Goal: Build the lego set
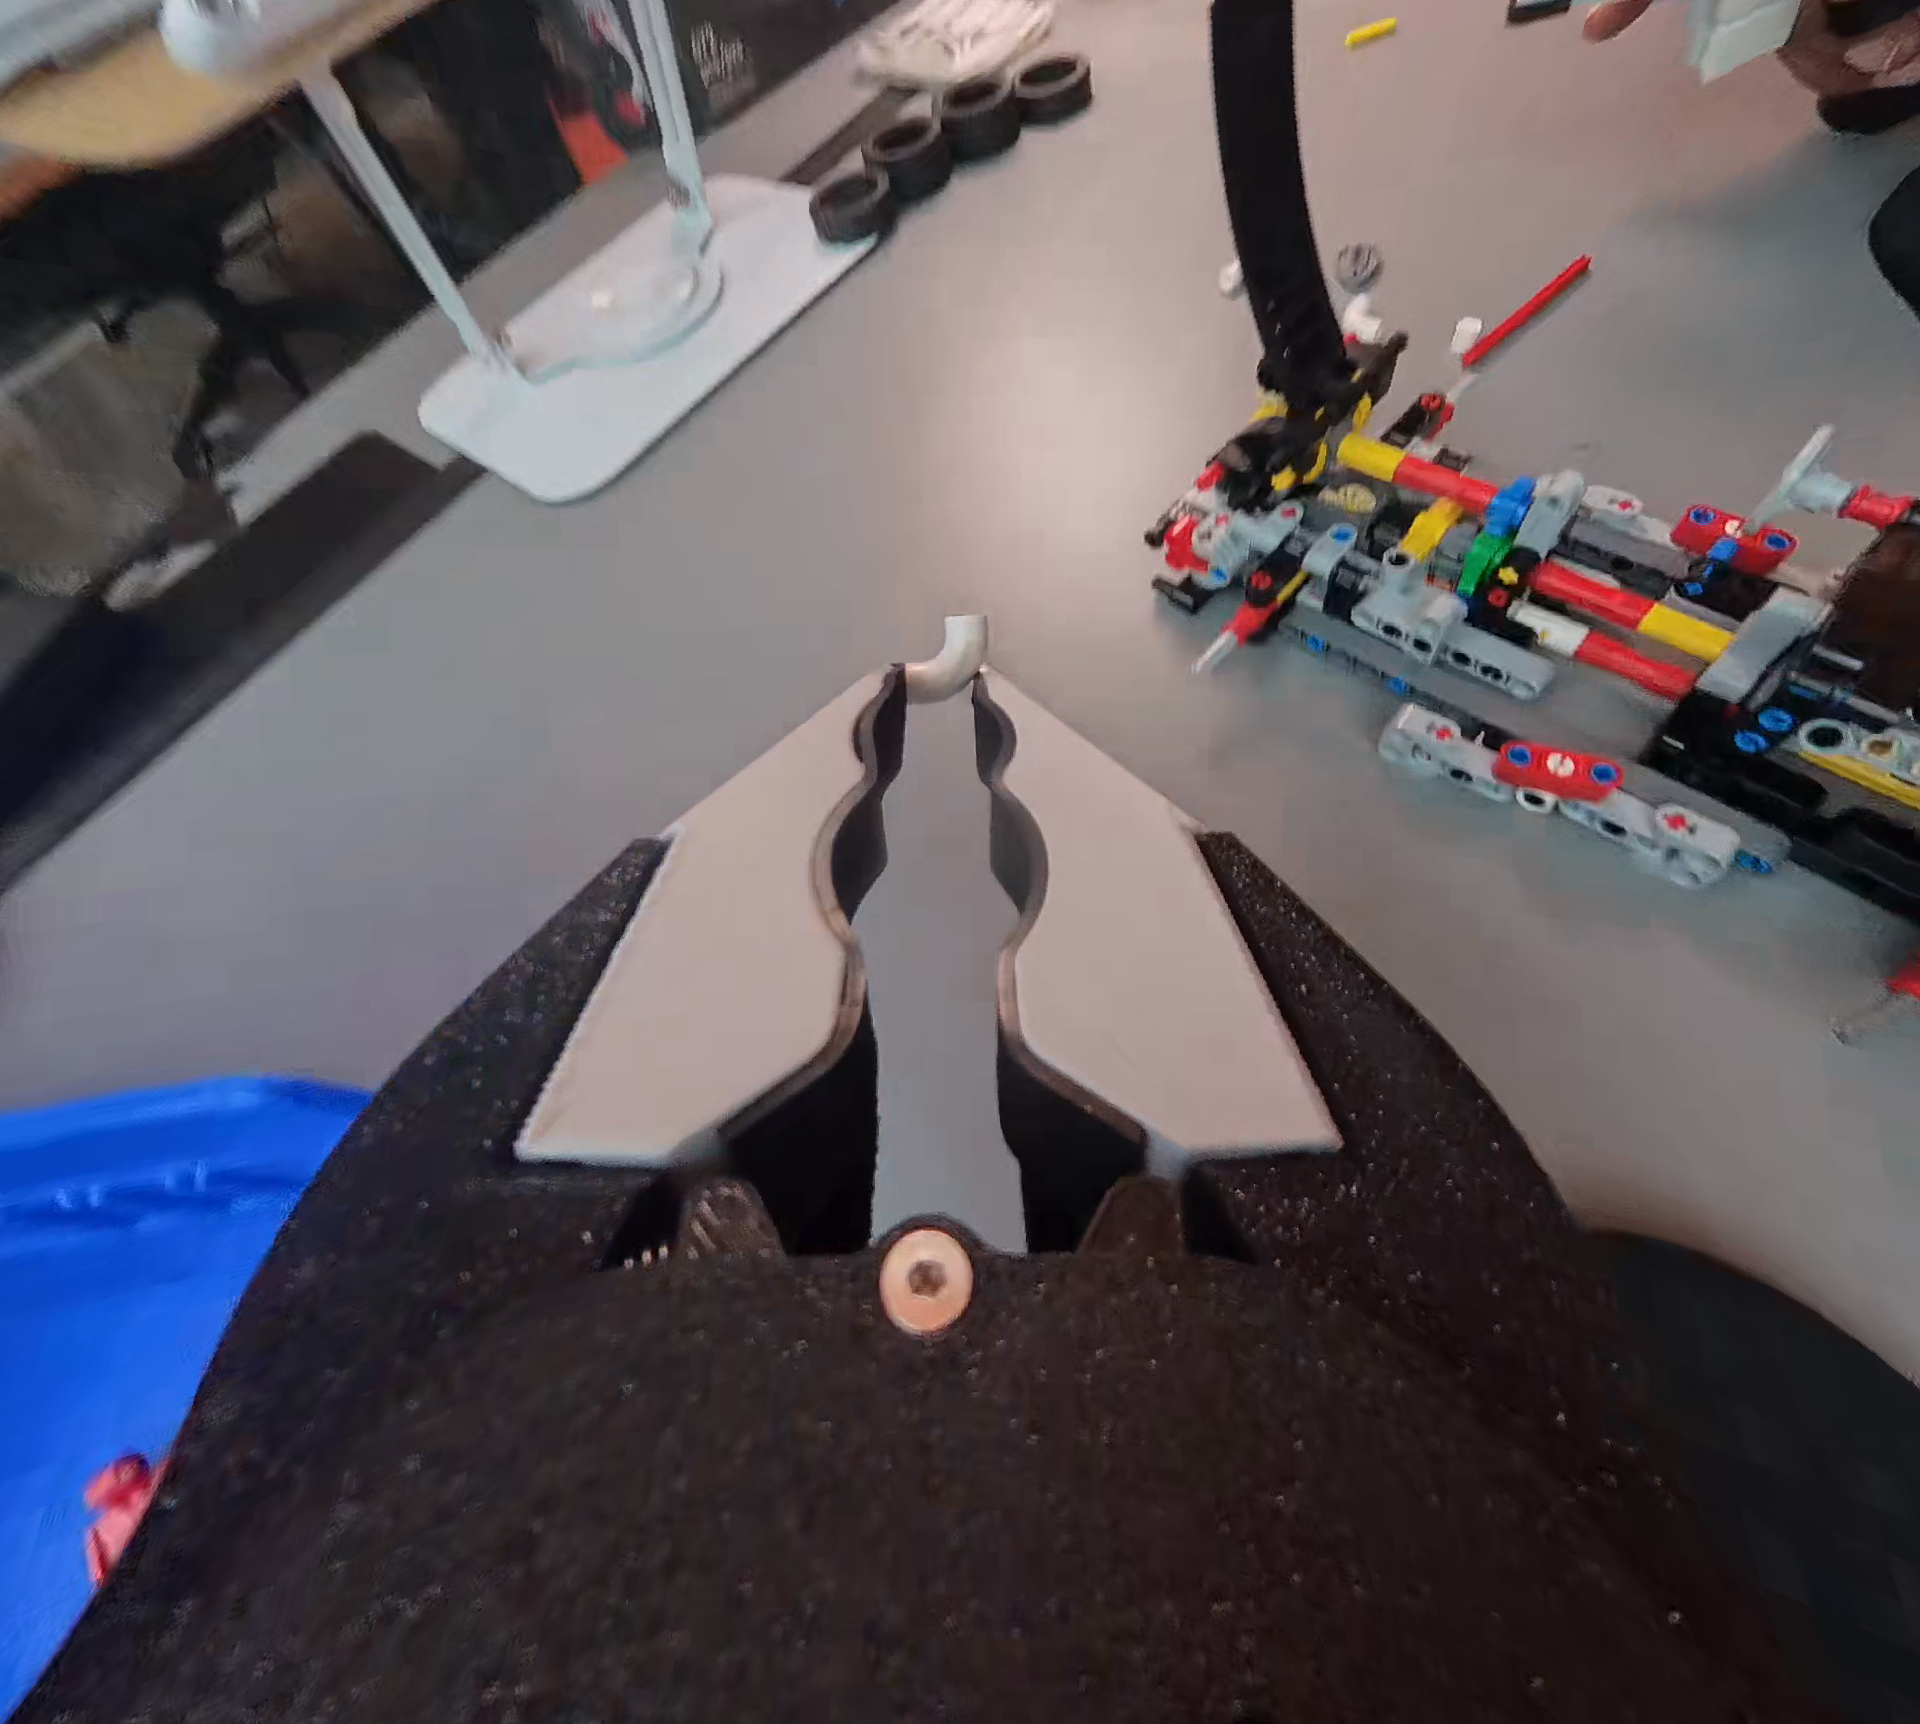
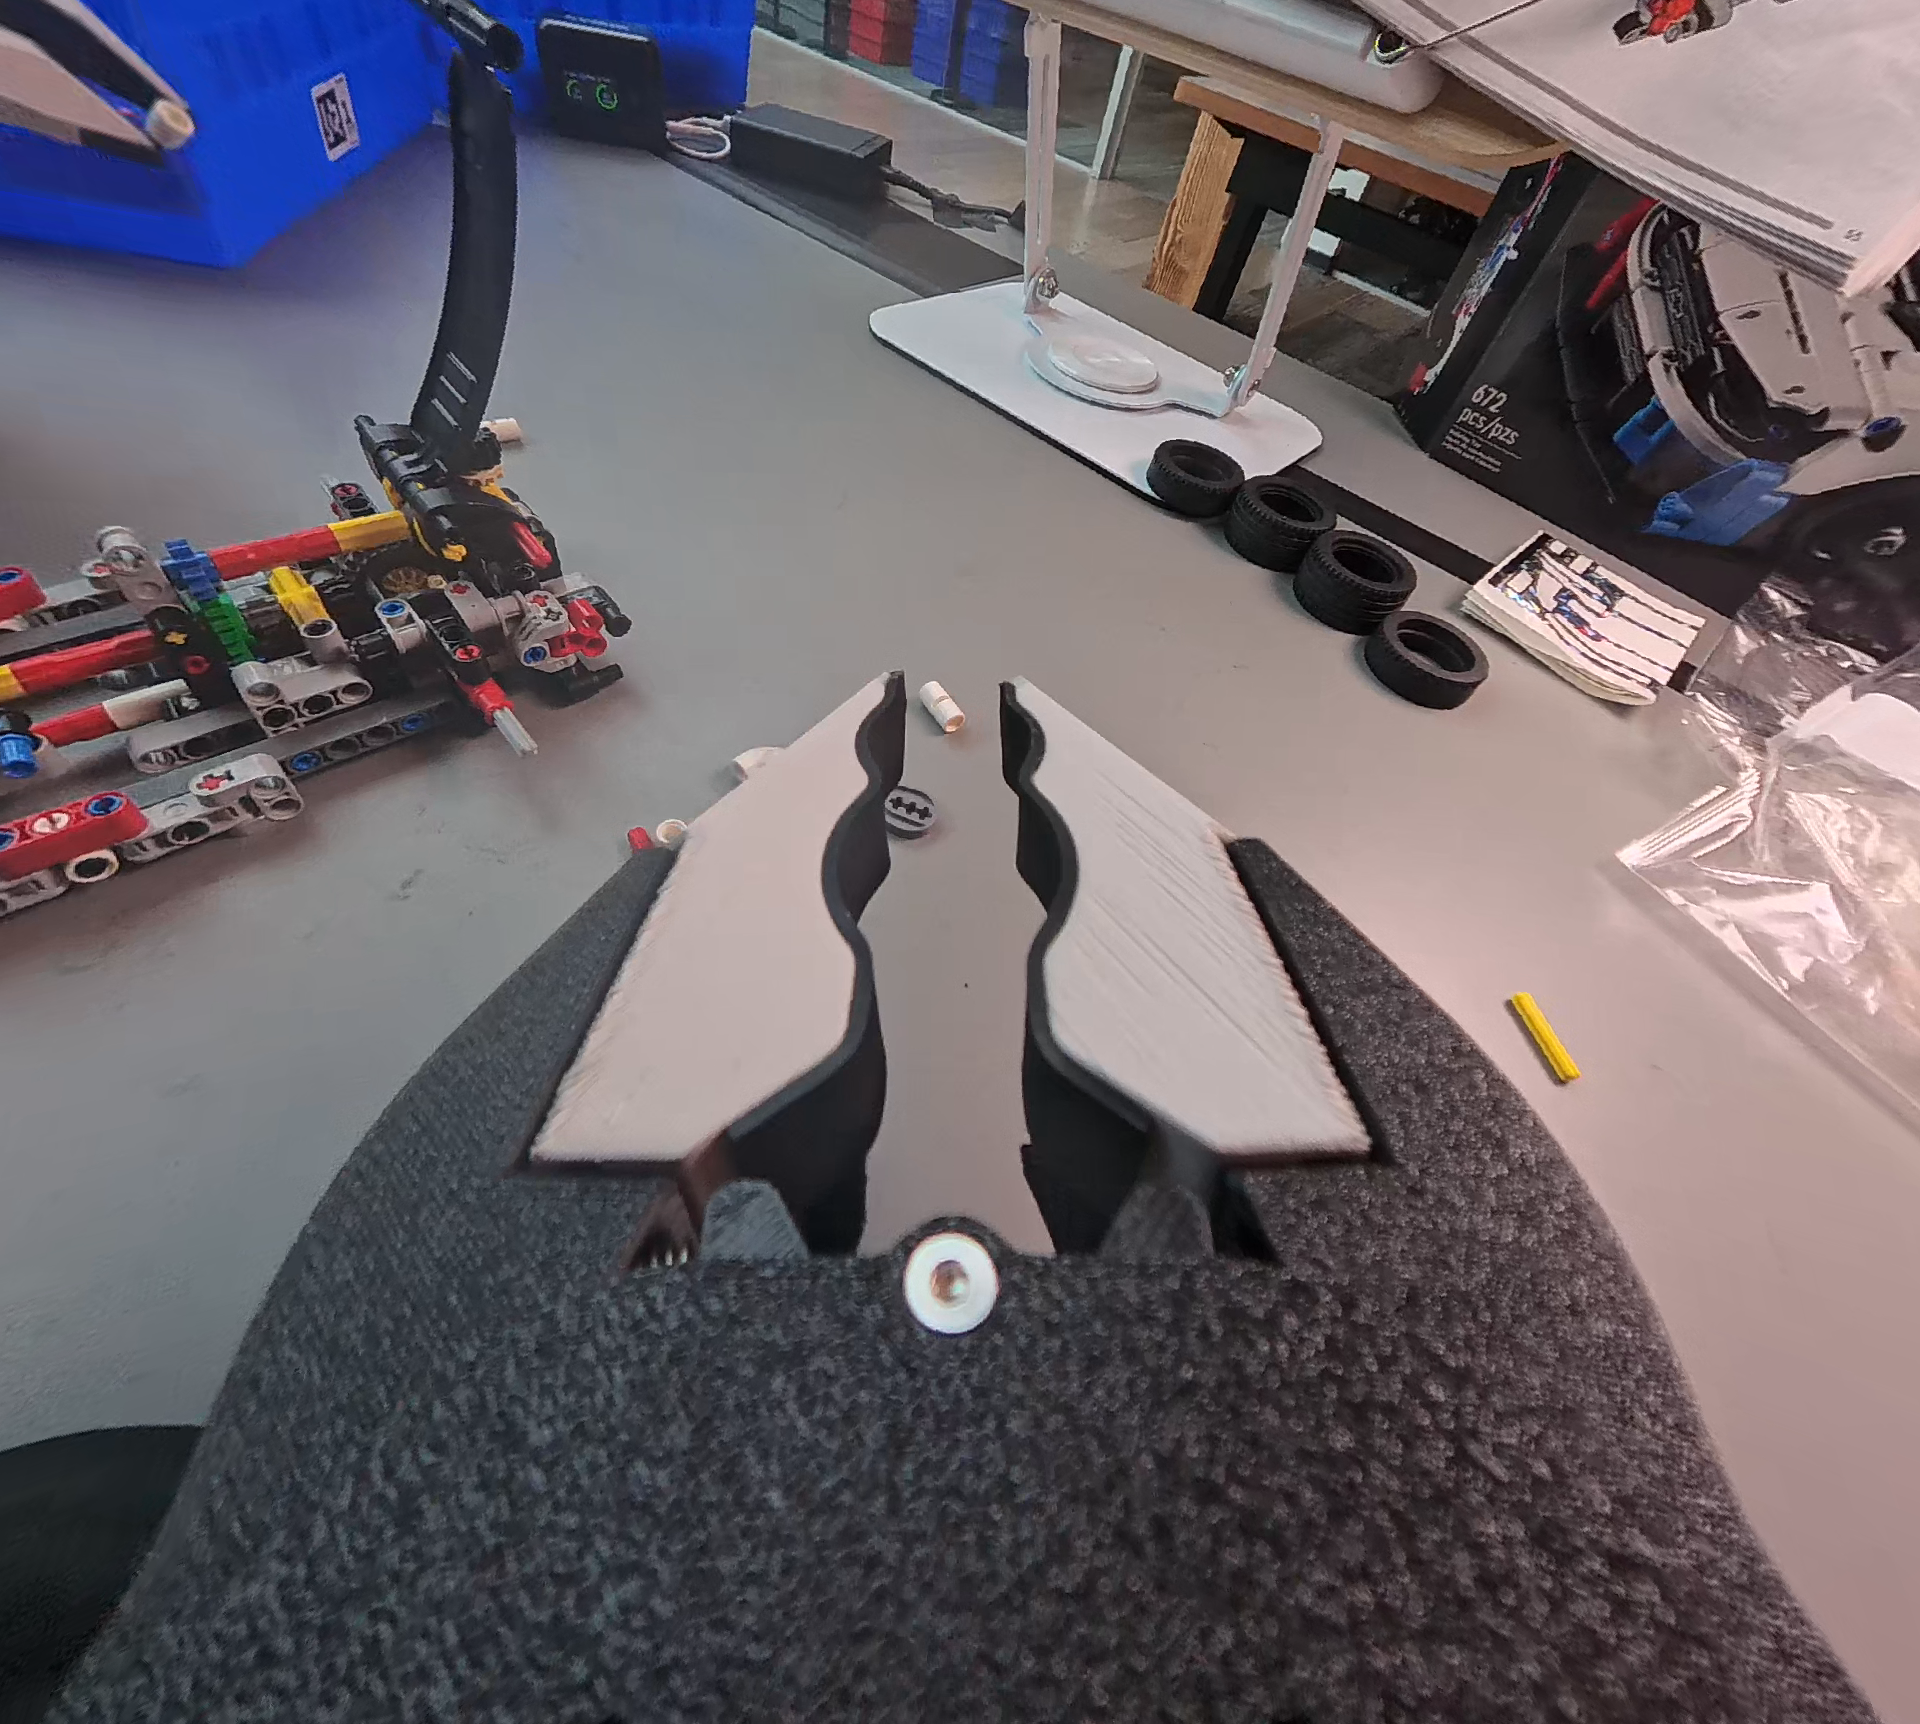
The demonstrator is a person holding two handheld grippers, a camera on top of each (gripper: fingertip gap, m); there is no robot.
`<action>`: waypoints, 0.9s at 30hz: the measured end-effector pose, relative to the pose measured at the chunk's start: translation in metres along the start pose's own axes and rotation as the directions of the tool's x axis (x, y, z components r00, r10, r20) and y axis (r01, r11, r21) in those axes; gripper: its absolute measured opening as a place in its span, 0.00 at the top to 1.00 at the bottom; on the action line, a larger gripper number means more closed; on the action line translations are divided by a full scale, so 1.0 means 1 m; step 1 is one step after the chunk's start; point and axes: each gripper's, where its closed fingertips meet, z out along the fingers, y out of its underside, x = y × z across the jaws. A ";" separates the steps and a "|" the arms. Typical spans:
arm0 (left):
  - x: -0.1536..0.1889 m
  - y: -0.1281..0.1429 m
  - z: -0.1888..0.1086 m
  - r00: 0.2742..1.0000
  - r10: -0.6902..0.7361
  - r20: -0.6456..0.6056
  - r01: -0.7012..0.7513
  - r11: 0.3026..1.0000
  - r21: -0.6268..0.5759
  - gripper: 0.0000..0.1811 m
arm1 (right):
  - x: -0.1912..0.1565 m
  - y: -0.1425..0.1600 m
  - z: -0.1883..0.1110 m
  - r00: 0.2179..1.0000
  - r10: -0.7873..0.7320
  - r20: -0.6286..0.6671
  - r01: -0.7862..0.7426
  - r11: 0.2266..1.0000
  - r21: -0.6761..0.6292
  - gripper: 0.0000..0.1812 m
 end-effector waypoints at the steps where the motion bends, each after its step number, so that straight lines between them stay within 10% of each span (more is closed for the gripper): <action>1: 0.001 -0.011 0.005 0.999 0.042 0.016 -0.042 0.998 0.039 0.93 | 0.001 0.000 -0.001 1.000 -0.009 -0.006 0.009 1.000 0.001 0.90; 8: -0.094 -0.025 -0.036 0.799 0.270 0.538 -0.258 0.961 -0.099 0.93 | 0.007 0.003 -0.005 0.999 -0.038 -0.039 0.038 0.999 -0.009 0.90; 11: -0.148 0.013 -0.077 0.676 0.204 0.708 -0.028 0.967 -0.252 0.93 | 0.008 0.002 -0.006 0.999 -0.027 -0.034 0.027 1.000 -0.003 0.90; 18: -0.152 0.104 -0.097 0.716 -0.079 0.693 0.422 0.840 -0.341 0.91 | 0.007 0.003 -0.006 0.999 -0.025 -0.020 0.025 1.000 -0.007 0.90; 24: -0.146 0.053 -0.086 0.743 -0.080 0.665 0.290 0.933 -0.212 0.82 | 0.006 0.004 -0.006 1.000 -0.021 -0.015 0.020 1.000 -0.010 0.90; 27: -0.111 -0.008 -0.056 0.867 -0.107 0.486 0.144 0.989 -0.038 0.82 | 0.003 0.008 -0.002 1.000 -0.017 0.013 0.018 0.999 -0.039 0.90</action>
